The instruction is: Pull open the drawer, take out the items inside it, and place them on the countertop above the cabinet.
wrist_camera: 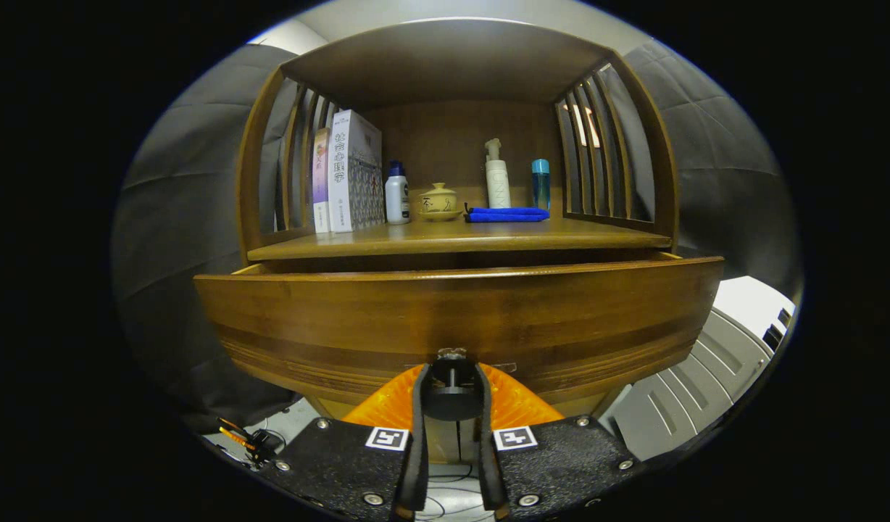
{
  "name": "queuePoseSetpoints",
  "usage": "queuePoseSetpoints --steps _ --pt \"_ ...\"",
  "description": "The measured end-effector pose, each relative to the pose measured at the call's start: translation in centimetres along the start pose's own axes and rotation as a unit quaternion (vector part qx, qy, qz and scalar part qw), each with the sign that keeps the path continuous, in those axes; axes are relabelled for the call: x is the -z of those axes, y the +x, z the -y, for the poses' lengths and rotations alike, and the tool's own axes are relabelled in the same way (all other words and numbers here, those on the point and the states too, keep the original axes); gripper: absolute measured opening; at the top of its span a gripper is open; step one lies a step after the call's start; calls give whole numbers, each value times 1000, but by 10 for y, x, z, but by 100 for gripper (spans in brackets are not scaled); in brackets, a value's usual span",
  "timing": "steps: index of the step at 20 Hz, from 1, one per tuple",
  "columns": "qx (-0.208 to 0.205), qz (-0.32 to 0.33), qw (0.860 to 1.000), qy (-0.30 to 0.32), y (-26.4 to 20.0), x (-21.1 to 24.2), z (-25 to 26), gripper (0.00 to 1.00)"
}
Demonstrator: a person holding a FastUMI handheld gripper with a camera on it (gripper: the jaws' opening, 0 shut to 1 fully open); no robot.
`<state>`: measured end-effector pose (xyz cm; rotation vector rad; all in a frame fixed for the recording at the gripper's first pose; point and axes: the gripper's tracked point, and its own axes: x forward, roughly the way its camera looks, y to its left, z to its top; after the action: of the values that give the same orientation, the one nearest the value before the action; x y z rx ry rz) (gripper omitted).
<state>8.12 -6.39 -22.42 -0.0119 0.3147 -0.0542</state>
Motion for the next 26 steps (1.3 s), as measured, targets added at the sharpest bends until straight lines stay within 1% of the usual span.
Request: queuePoseSetpoints --steps 5,11,15,18,21,24,26 --pt "-1 -11 1000 3 -44 21 -2 28" --pt "-12 -23 1000 6 -86 40 -6 29" --pt "-14 -18 1000 8 -96 46 -8 29" --pt "-14 -12 1000 5 -97 48 -9 51" --pt "-38 7 999 11 -109 41 -17 74" --pt "-54 52 997 36 -135 3 -22 97" --pt "-48 79 995 31 -146 -29 -19 96"
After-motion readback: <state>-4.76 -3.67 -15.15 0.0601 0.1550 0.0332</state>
